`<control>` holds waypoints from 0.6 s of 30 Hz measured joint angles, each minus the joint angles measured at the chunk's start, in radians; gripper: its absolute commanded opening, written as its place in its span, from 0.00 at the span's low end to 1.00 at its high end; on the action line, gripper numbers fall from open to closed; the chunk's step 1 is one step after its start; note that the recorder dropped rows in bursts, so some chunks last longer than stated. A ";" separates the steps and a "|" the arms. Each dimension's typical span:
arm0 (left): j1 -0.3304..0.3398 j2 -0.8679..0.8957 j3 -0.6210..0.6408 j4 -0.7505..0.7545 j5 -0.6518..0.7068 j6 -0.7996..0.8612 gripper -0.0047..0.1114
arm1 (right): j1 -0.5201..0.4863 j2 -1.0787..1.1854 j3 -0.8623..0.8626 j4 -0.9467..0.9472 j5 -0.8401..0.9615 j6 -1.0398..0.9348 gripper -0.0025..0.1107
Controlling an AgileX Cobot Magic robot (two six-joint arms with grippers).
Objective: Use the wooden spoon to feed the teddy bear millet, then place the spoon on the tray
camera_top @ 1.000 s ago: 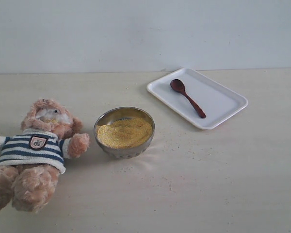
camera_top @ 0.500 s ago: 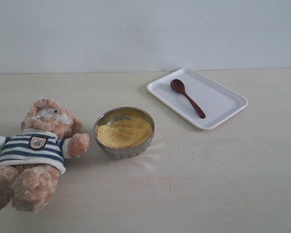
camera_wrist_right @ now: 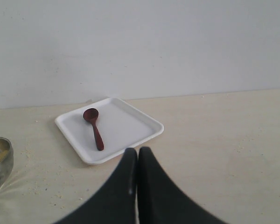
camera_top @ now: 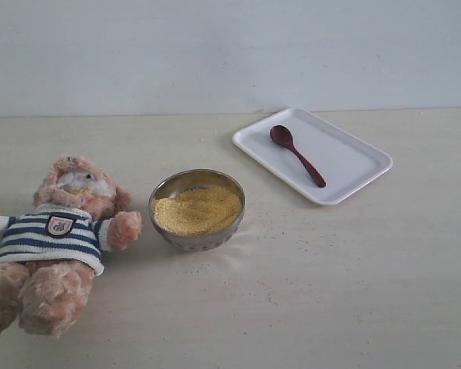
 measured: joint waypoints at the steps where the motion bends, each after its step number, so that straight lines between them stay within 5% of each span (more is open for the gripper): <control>1: 0.000 0.000 0.000 0.003 0.000 0.000 0.08 | 0.000 0.000 0.000 0.000 0.000 0.000 0.02; 18: 0.000 0.000 0.000 0.013 0.000 0.000 0.08 | 0.000 0.000 0.000 0.000 0.000 0.002 0.02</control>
